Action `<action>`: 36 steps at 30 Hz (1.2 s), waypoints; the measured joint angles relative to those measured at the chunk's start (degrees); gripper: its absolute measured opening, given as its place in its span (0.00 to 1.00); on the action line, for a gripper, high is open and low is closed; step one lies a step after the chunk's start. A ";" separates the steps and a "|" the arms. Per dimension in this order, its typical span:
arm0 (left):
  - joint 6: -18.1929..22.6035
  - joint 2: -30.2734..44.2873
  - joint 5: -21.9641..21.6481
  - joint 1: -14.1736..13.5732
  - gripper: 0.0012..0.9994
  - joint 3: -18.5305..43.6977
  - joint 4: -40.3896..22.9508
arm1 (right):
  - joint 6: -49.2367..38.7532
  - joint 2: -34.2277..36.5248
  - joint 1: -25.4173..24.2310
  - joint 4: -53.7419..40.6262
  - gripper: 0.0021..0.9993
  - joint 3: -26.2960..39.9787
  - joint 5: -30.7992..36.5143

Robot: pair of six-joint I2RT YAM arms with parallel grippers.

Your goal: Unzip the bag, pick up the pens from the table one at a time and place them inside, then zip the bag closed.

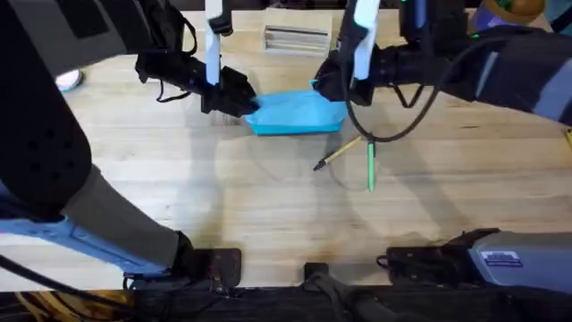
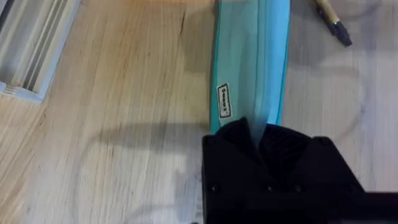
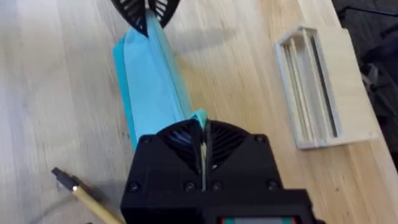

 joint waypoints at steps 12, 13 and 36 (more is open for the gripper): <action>0.00 0.00 0.02 0.00 0.04 0.00 0.18 | 0.44 10.60 8.13 0.00 0.03 10.43 -0.02; 0.00 0.00 0.02 0.00 0.04 0.00 0.18 | 0.51 11.27 8.65 0.00 0.03 11.07 -0.02; 0.00 0.00 0.17 0.37 0.04 0.00 0.11 | 5.24 17.52 14.47 3.80 0.03 15.93 0.22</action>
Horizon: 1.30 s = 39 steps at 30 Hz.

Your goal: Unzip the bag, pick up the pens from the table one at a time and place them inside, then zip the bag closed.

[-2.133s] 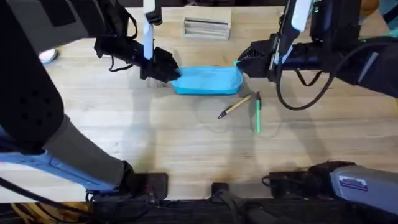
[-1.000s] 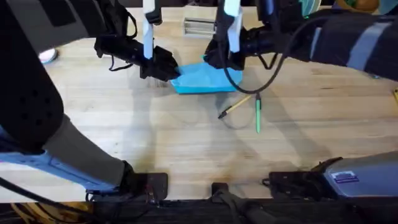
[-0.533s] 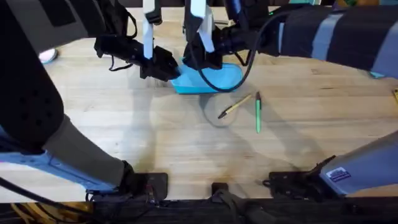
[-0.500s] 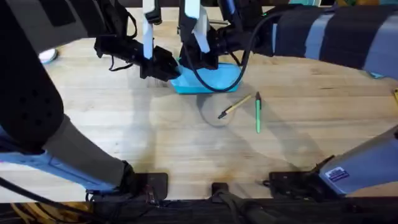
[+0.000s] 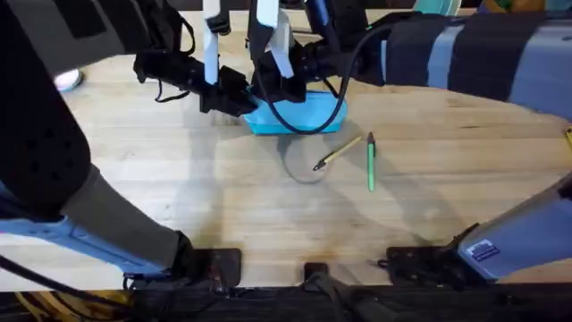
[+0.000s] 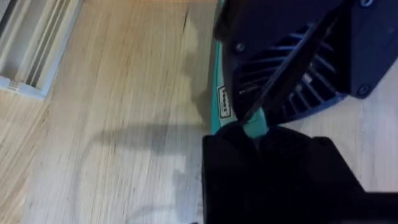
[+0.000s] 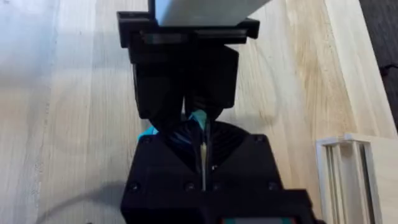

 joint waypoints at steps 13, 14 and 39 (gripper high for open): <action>0.00 0.00 0.17 0.00 0.04 0.00 -0.15 | 3.67 -0.02 -3.45 -0.39 1.00 1.38 -1.73; 0.00 0.00 0.17 0.00 0.04 0.00 -0.15 | 3.69 0.00 -3.45 -0.44 1.00 1.38 -1.70; 0.03 0.00 0.33 -0.07 0.28 0.00 -0.12 | 10.44 -9.79 -12.97 -21.13 1.00 1.66 2.12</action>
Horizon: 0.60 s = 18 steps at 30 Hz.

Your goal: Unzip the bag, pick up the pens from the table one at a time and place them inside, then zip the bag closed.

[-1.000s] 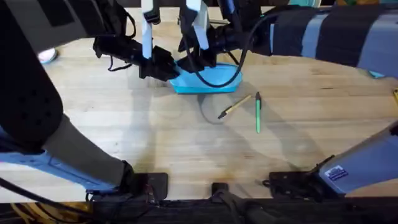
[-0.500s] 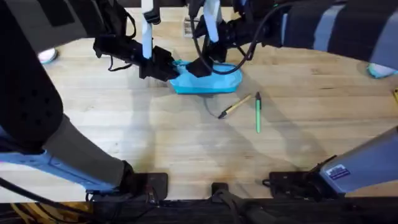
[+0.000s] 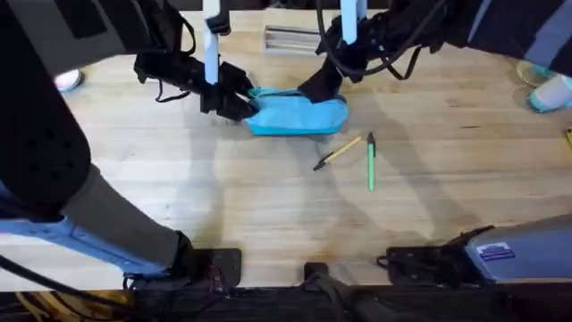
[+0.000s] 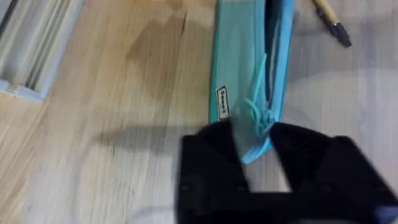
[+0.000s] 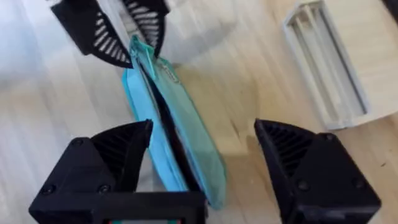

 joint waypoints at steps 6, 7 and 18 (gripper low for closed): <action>-0.25 0.00 0.71 -0.04 0.98 0.00 -0.08 | 0.49 0.00 -0.01 -3.07 1.00 1.79 1.54; -0.22 0.00 0.80 -0.04 0.99 0.00 -0.02 | 0.50 0.00 -0.01 -3.08 1.00 2.25 1.75; -0.21 0.00 0.79 0.18 0.99 0.75 -3.27 | 2.66 0.00 -0.01 -6.35 1.00 6.07 2.40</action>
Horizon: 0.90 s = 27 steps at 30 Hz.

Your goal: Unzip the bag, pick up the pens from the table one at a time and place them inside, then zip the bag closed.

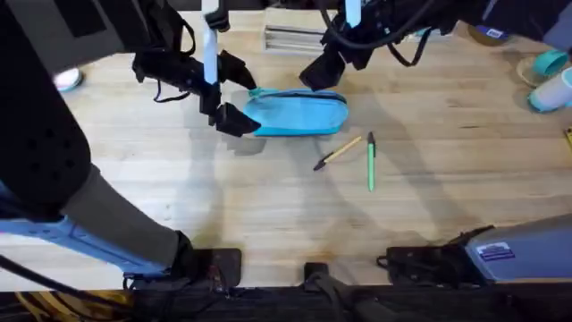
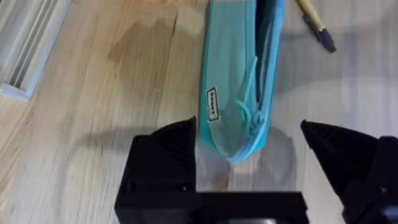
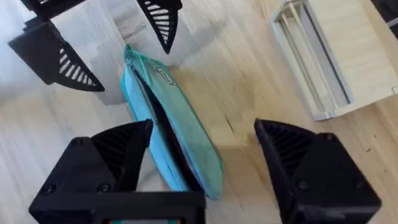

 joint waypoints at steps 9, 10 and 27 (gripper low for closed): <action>0.02 -5.69 0.04 4.97 0.99 7.47 -11.14 | 0.78 0.02 0.26 -9.95 0.99 9.32 2.56; 0.02 -6.43 0.03 5.56 0.99 8.03 -12.16 | 0.73 0.05 0.43 -11.68 0.99 10.27 3.42; 0.02 -7.82 0.04 8.19 0.99 9.55 -18.07 | -18.19 4.55 6.67 -21.61 1.00 20.64 16.92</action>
